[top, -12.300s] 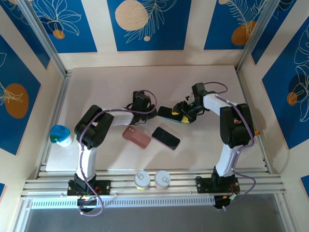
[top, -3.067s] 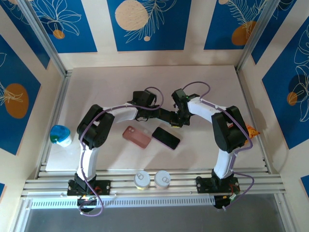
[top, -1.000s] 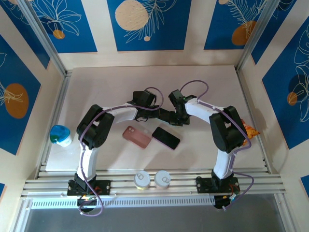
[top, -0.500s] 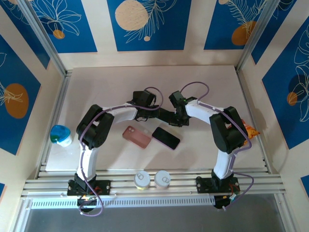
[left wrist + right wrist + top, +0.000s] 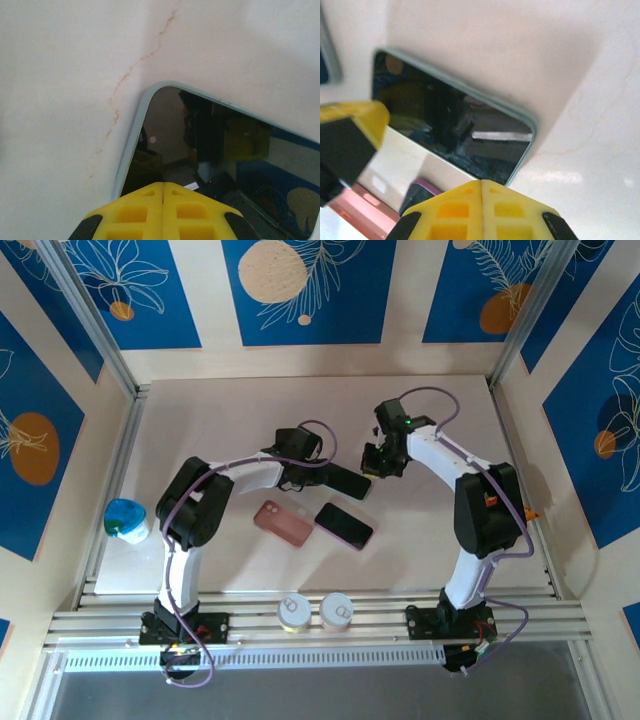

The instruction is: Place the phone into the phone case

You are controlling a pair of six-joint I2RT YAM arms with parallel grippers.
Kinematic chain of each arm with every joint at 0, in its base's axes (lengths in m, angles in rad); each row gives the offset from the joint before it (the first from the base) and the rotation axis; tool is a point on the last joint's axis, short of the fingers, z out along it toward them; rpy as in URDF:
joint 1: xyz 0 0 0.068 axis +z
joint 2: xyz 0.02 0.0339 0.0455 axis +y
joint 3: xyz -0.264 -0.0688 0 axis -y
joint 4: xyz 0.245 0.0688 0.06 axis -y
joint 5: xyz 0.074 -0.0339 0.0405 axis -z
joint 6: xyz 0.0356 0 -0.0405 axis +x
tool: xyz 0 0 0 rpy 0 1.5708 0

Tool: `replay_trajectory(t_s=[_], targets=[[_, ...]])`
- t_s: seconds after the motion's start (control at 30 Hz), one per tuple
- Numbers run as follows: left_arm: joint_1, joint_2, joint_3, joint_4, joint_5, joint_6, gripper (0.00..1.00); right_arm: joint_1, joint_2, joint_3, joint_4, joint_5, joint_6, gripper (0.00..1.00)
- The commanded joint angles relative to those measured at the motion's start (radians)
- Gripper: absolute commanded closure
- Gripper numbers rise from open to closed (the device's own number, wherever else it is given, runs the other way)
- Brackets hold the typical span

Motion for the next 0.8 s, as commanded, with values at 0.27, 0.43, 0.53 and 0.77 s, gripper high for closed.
replay_trajectory(t_s=[0.27,0.43,0.53,0.77], targets=[[0.010,-0.072,0.018,-0.051,-0.006,-0.005,1.00,-0.029,0.087,-0.008,0.005,-0.031,-0.042,1.00],[0.011,-0.059,0.004,-0.052,-0.002,-0.006,1.00,-0.029,0.116,-0.027,0.024,-0.014,-0.039,1.00],[0.011,-0.054,-0.005,-0.048,-0.002,-0.008,1.00,-0.029,0.141,-0.027,0.024,-0.017,-0.044,1.00],[0.010,-0.046,-0.017,-0.044,-0.002,-0.014,1.00,-0.005,0.217,-0.013,0.002,0.027,-0.051,1.00]])
